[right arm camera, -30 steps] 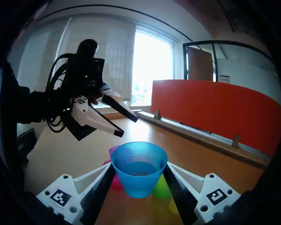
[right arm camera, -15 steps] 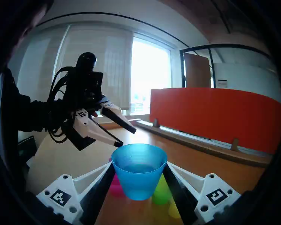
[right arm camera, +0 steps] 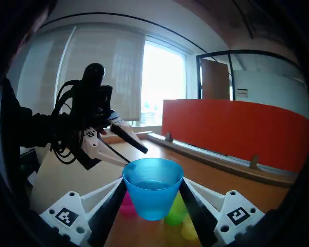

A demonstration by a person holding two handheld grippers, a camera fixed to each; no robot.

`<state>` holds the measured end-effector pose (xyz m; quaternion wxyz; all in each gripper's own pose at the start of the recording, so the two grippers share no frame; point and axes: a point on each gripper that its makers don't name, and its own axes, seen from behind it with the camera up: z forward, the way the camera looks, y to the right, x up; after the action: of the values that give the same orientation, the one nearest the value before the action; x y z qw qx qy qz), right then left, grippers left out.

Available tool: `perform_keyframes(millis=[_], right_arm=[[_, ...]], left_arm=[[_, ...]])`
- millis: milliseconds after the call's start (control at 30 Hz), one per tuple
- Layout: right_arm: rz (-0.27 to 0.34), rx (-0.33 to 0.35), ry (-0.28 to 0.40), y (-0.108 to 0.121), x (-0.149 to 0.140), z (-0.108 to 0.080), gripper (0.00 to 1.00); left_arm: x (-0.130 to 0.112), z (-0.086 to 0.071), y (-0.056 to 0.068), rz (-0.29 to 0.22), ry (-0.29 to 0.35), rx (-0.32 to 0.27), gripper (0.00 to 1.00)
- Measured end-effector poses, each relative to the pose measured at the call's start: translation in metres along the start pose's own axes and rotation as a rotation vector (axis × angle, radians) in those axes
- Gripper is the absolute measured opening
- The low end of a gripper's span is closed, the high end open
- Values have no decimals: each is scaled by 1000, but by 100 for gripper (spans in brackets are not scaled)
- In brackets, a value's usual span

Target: Pour water

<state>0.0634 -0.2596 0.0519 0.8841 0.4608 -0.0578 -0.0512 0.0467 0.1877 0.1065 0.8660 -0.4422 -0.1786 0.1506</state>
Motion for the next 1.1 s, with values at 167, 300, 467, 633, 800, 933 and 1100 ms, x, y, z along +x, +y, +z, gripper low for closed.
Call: perform_keyframes(millis=[167,300,467,633,800,933,1100], right_arm=[[1,-11,-1,3,7,-6,89],[-5,-19,-3,4,13,-10,89],[-14,-29,-3,5,19,-16,89],[-14,-43,-4,7,26,-22,89],[-19,-52,-6,7,32,-28,89],[-22,-55,-6,5,36,-32,89],[-25,-57,-3,2,41,-36,89]], left_arm=[[1,1,1,3,0,-2,86],[0,3,2,0,-3,-6,86],[-2,7,4,-2,-10,-16,86],[-6,11,8,9,-30,-34,86],[-10,15,9,22,-48,-45,86],[-13,19,9,24,-63,-53,86],[-16,25,9,29,-78,-64,86]])
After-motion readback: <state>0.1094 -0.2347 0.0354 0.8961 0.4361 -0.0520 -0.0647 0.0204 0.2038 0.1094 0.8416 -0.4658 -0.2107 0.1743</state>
